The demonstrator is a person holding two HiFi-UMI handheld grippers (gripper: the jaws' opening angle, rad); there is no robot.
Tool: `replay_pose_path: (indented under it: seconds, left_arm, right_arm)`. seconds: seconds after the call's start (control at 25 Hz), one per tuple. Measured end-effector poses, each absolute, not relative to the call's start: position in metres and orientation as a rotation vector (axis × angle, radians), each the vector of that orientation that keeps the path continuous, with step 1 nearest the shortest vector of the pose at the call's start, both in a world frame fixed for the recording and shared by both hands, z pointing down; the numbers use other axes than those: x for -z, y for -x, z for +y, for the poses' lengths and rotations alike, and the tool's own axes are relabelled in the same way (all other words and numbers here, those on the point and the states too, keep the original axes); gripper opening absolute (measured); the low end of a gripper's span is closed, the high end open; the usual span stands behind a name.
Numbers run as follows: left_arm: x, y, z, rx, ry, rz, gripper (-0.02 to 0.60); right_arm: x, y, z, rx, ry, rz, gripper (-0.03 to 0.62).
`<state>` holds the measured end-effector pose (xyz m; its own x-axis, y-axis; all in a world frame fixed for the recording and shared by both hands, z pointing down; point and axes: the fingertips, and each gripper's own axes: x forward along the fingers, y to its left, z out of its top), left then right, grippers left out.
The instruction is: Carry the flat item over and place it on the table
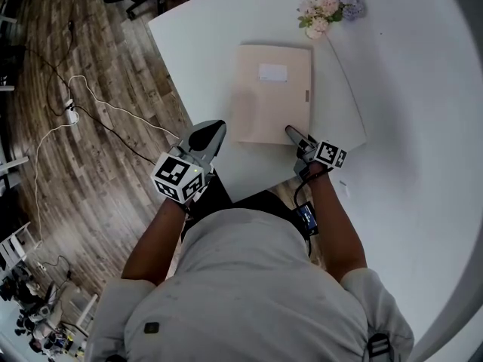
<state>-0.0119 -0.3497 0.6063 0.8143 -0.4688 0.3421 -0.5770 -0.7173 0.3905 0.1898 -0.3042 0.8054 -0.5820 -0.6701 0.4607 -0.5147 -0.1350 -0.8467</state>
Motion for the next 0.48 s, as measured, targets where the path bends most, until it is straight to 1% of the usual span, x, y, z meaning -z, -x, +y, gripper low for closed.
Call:
replay_pose_path:
  seconds: [0.2, 0.4, 0.44, 0.48]
  left_arm:
    - [-0.612, 0.01, -0.349, -0.308, -2.5, -0.771, 0.0]
    - [-0.611, 0.005, -0.347, -0.314, -2.504, -0.759, 0.0]
    - [-0.61, 0.004, -0.346, -0.314, -2.506, -0.758, 0.0]
    - [-0.61, 0.003, -0.345, -0.315, -2.507, -0.757, 0.0]
  right_arm:
    - [-0.816, -0.201, -0.304, 1.773, 1.531, 2.061, 0.431]
    - [-0.823, -0.201, -0.302, 1.789, 1.6, 2.141, 0.431]
    - [-0.824, -0.202, -0.301, 1.783, 1.626, 2.175, 0.415]
    - [-0.825, -0.204, -0.3, 1.769, 1.661, 2.213, 0.415]
